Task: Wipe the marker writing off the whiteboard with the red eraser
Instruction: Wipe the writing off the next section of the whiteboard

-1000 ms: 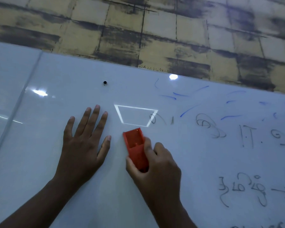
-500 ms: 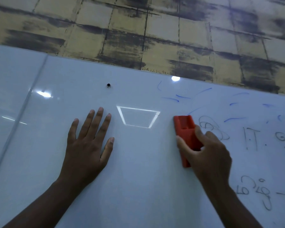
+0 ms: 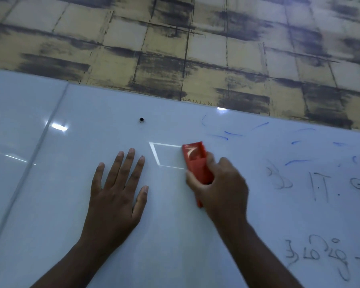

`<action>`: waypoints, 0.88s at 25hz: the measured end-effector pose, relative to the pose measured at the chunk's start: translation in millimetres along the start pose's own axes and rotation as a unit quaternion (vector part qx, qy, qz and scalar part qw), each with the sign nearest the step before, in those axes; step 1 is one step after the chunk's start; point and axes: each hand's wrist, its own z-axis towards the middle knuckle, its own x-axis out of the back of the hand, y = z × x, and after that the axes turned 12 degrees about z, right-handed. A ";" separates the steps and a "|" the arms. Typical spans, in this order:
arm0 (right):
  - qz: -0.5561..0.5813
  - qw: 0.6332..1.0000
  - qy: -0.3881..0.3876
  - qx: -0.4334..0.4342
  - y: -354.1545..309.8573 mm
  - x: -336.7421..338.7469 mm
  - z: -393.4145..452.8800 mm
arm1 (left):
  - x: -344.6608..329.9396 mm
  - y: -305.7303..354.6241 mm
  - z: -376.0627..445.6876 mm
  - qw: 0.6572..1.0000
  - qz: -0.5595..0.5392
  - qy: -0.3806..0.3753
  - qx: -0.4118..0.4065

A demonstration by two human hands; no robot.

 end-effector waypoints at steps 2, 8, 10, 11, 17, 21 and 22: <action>0.015 0.999 -0.021 0.029 -18.1 -11.3 -0.7 | 1.4 -1.2 0.8 1.000 0.004 -0.003 -0.003; 0.032 0.996 -0.063 0.046 -23.8 -13.7 38.3 | 3.5 -3.5 2.4 1.000 0.008 -0.006 -0.008; 0.028 0.998 -0.043 0.022 -7.7 -5.3 52.3 | 2.3 -5.9 1.4 1.000 0.002 -0.003 -0.007; 0.028 0.999 -0.028 0.004 4.1 0.9 57.9 | 2.0 -5.9 0.4 1.000 0.000 0.000 -0.007; 0.046 0.989 0.069 -0.122 76.1 49.2 71.5 | 3.1 -5.1 0.5 1.000 -0.004 0.005 -0.012; 0.050 0.983 0.108 -0.142 87.4 53.8 80.9 | 3.8 -5.3 -0.8 1.000 0.001 0.009 -0.023; 0.050 0.980 0.118 -0.149 85.2 52.1 87.9 | 3.4 -4.2 -1.1 1.000 0.003 0.010 -0.023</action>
